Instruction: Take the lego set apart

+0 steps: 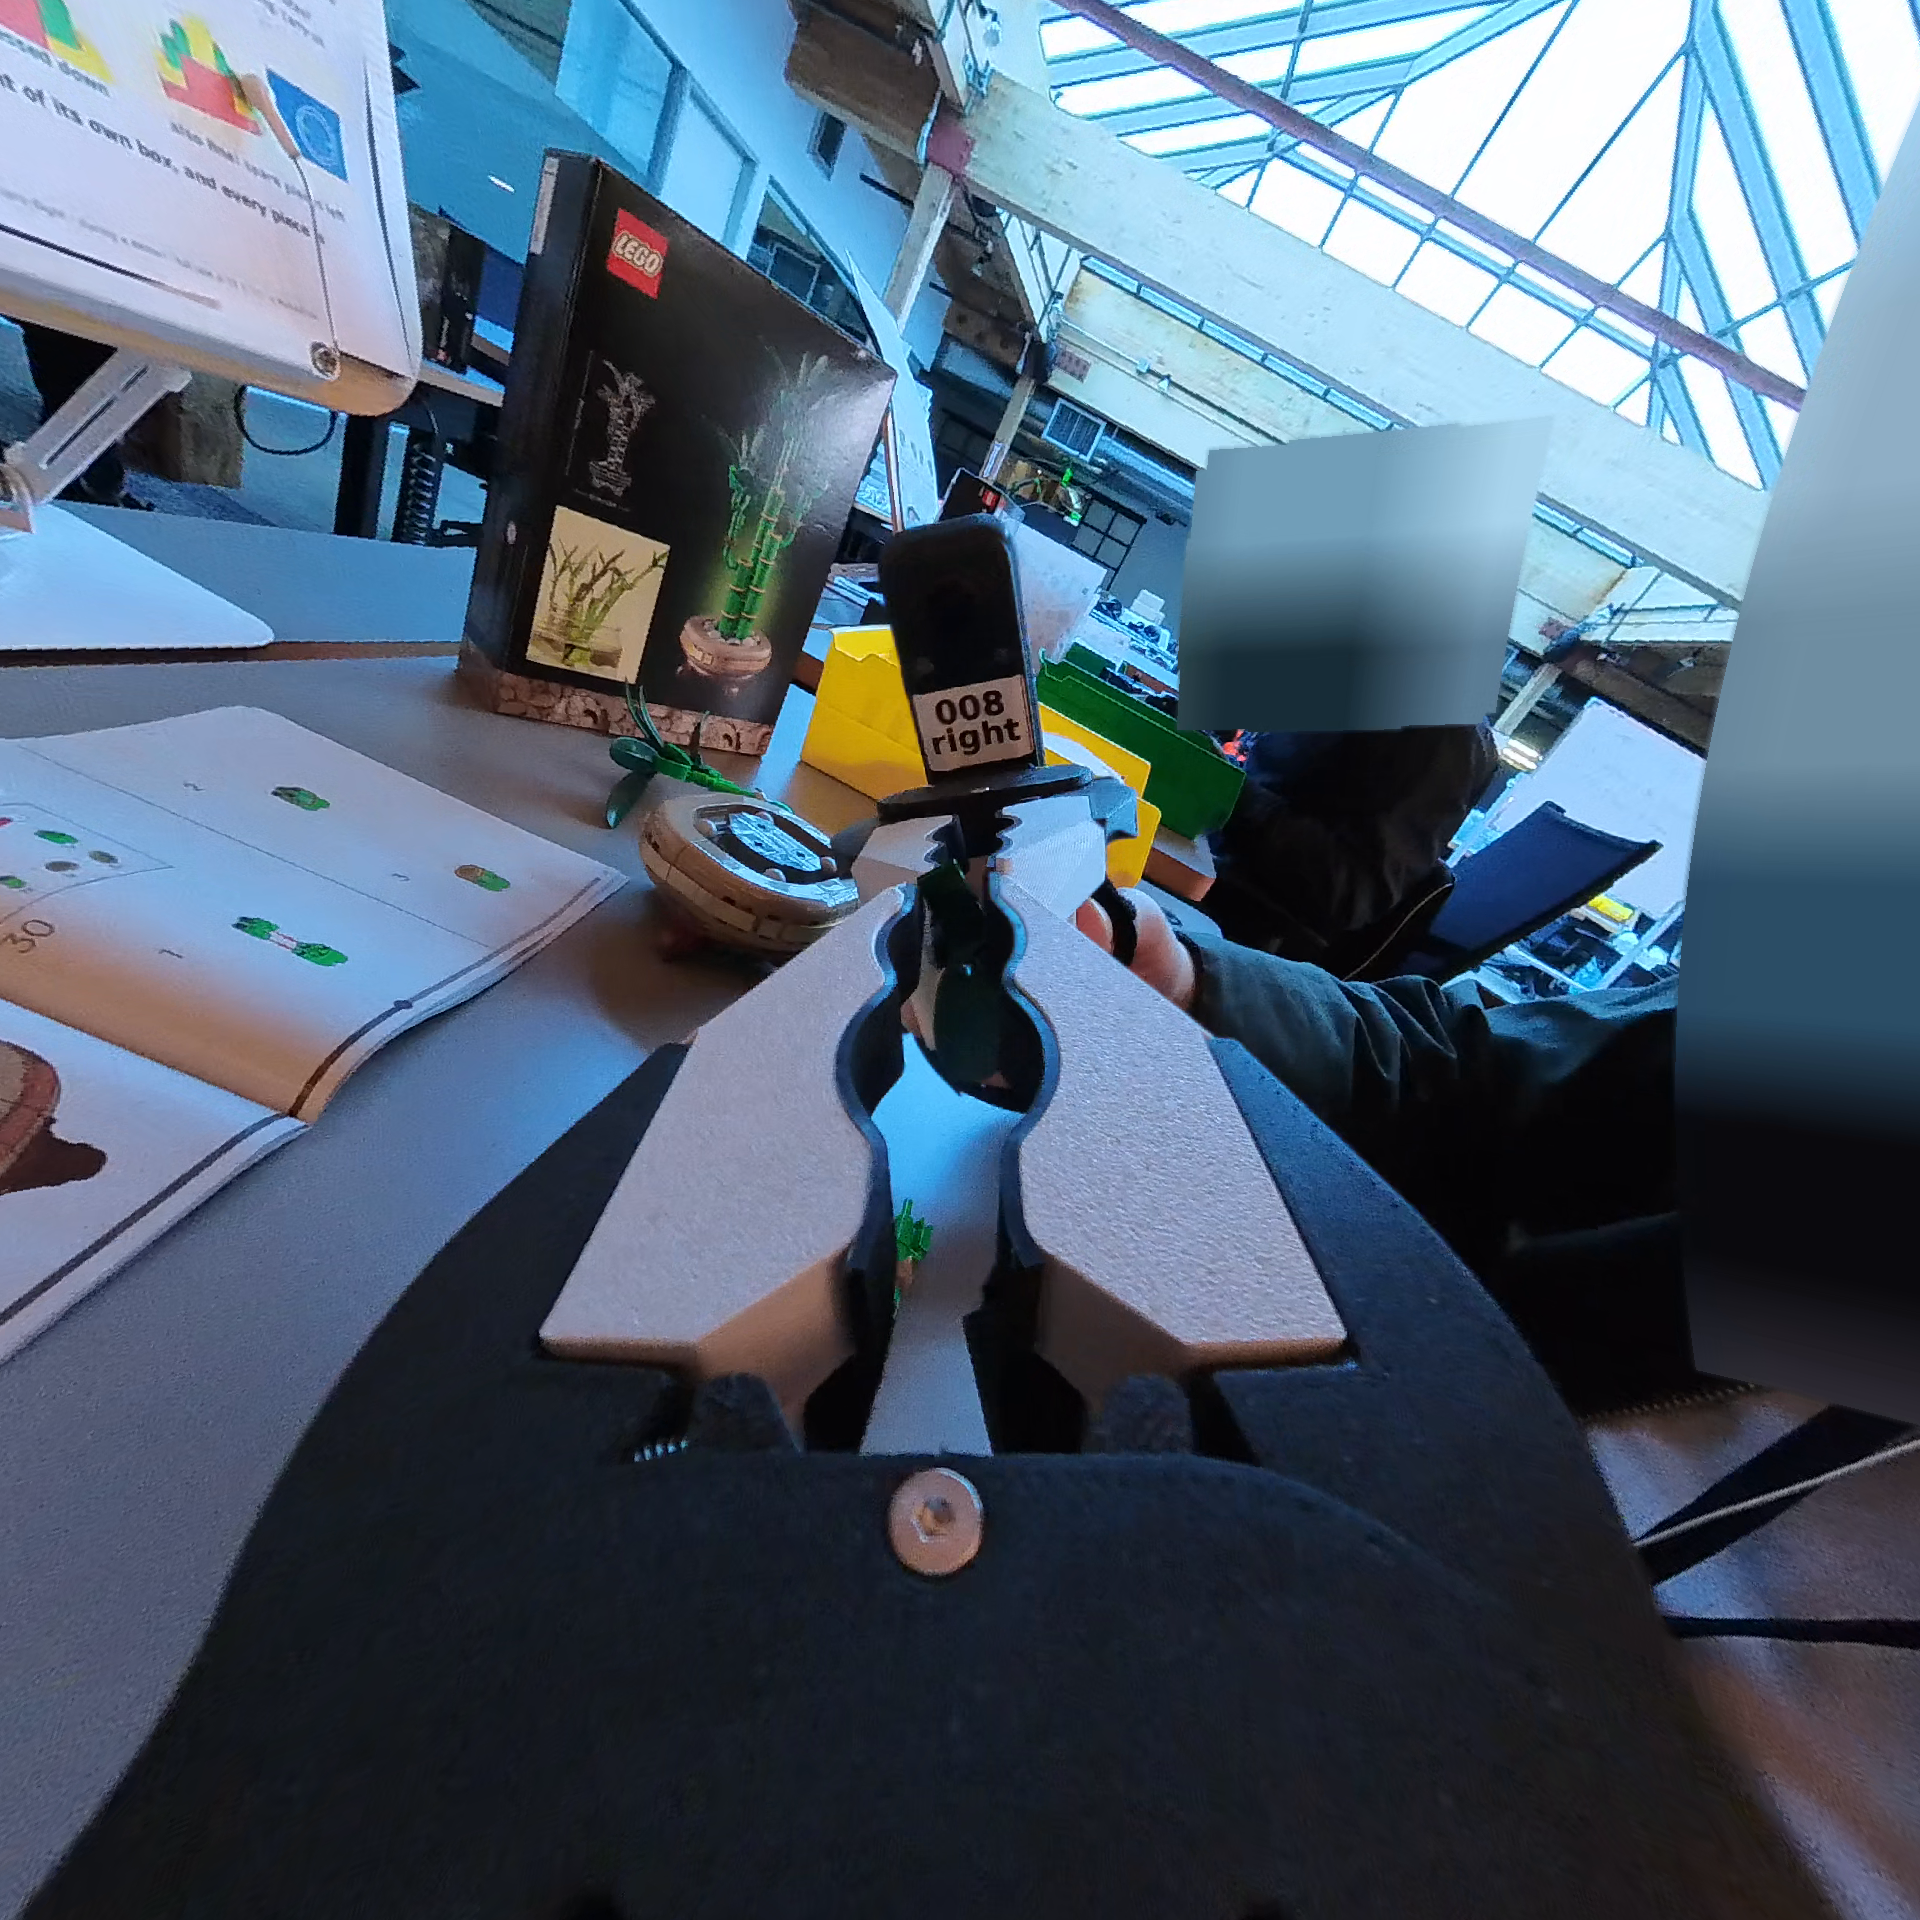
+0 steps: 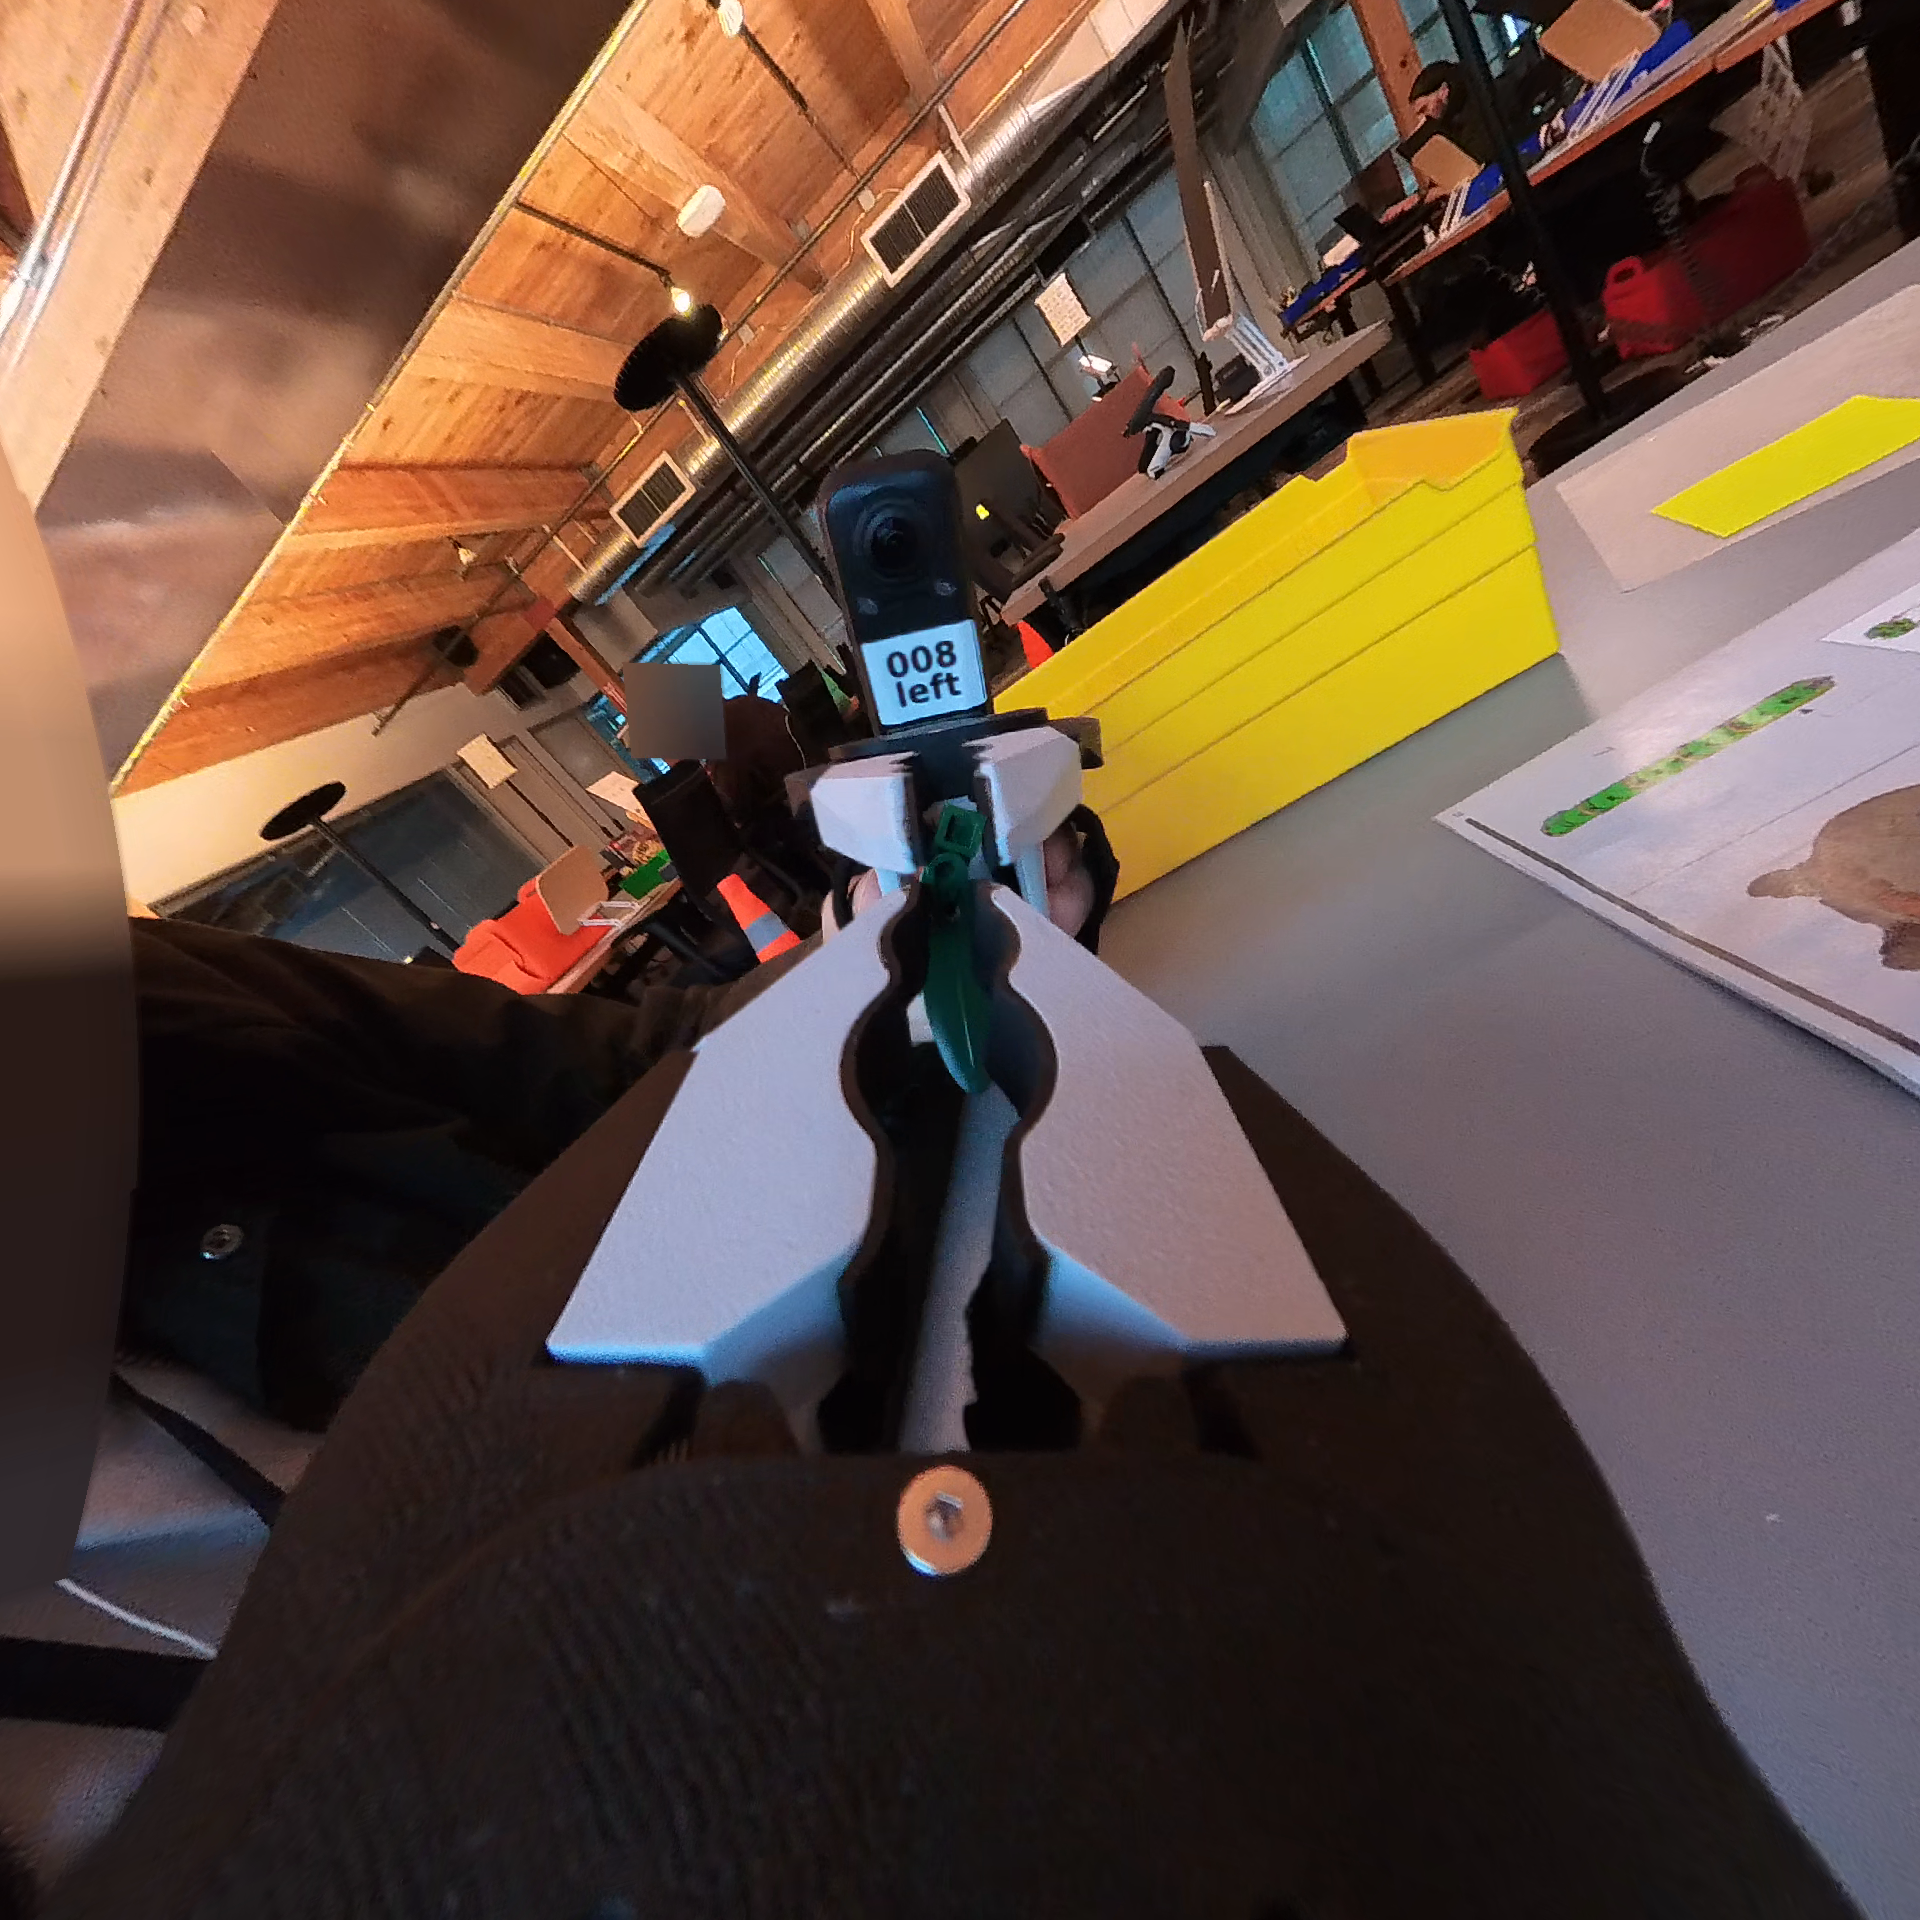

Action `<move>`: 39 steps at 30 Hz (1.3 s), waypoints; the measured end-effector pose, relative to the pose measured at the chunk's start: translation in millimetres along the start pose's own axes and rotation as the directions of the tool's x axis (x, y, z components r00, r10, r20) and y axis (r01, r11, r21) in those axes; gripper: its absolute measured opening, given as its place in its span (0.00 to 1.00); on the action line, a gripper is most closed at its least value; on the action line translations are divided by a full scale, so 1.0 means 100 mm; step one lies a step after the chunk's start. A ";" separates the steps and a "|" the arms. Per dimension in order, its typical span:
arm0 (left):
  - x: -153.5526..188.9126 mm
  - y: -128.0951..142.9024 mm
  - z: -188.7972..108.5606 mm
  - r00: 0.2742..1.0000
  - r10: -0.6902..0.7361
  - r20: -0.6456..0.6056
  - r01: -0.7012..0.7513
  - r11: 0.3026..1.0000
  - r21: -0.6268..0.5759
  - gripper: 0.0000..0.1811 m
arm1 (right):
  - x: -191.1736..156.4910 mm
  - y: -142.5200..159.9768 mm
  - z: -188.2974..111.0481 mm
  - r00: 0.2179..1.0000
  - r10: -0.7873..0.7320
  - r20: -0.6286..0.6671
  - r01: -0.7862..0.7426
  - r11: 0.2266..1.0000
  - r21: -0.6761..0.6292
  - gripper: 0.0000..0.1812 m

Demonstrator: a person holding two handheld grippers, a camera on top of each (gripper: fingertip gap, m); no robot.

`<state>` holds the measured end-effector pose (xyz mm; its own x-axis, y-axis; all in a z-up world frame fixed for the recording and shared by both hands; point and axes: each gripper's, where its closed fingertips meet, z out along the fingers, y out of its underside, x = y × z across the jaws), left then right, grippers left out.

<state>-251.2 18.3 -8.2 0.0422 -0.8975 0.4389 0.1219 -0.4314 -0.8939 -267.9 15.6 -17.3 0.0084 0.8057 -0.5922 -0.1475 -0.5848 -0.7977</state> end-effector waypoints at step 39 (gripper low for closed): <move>-0.31 0.01 -0.03 0.948 -0.307 0.086 0.292 0.944 0.150 0.03 | 0.43 0.00 -0.04 0.340 -0.829 -0.443 0.619 0.552 -0.559 0.02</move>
<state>-255.5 45.0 -23.2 0.0877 -0.7104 0.6983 0.2766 -0.6561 -0.7022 -264.0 49.6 -42.9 0.5633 0.7175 0.4097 0.4764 0.1231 -0.8705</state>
